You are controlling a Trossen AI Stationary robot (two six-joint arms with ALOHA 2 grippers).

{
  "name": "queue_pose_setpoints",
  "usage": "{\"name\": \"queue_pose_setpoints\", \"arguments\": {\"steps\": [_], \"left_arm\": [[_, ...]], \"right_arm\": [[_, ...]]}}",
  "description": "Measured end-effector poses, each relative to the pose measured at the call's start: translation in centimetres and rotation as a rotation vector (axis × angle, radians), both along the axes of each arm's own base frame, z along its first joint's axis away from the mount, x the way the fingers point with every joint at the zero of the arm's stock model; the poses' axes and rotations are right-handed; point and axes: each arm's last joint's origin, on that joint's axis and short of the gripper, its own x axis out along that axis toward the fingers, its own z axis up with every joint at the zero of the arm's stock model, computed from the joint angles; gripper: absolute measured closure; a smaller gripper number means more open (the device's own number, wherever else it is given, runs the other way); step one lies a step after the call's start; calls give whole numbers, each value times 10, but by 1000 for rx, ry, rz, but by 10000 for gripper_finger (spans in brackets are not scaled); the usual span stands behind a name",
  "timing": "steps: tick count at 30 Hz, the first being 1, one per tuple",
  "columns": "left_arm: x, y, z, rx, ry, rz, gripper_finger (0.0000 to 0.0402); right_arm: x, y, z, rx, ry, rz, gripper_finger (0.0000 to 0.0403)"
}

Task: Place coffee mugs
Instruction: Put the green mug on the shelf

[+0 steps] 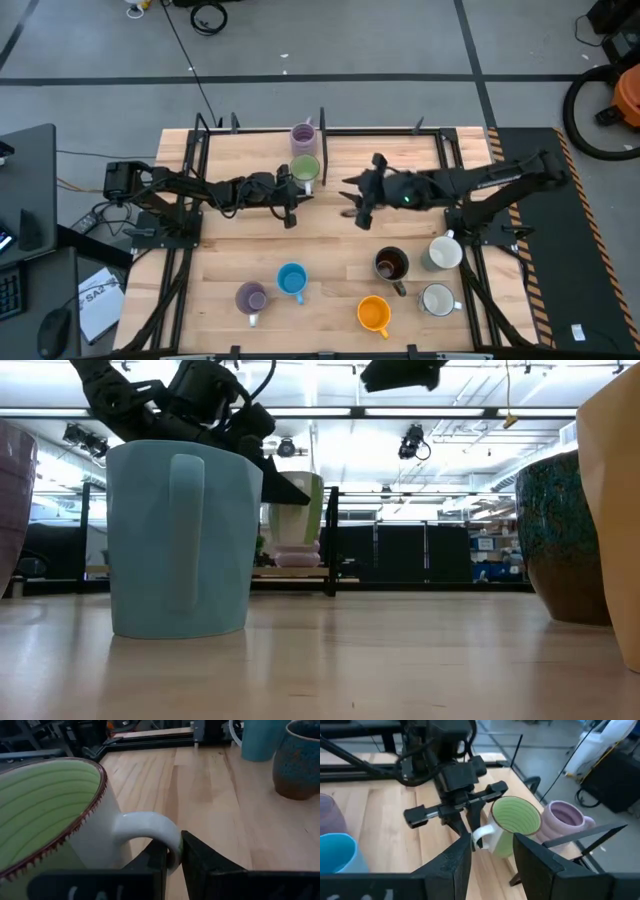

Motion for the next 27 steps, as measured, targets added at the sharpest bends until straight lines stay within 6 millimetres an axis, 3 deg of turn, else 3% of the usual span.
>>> {"name": "queue_pose_setpoints", "arguments": {"steps": [4,11,20,27], "left_arm": [[-2,-1,-2,5,-13,10,359],[-27,-5,-17,-5,-178,43,359],[-15,-2,-10,14,-108,-4,359],[-15,9,-9,35,-97,4,359]], "right_arm": [[-9,11,-8,-20,-39,-14,252],[-13,23,-18,-26,-52,-20,252],[-19,19,-48,-44,-66,-32,252],[-36,14,-55,-39,-174,-44,252]]}}
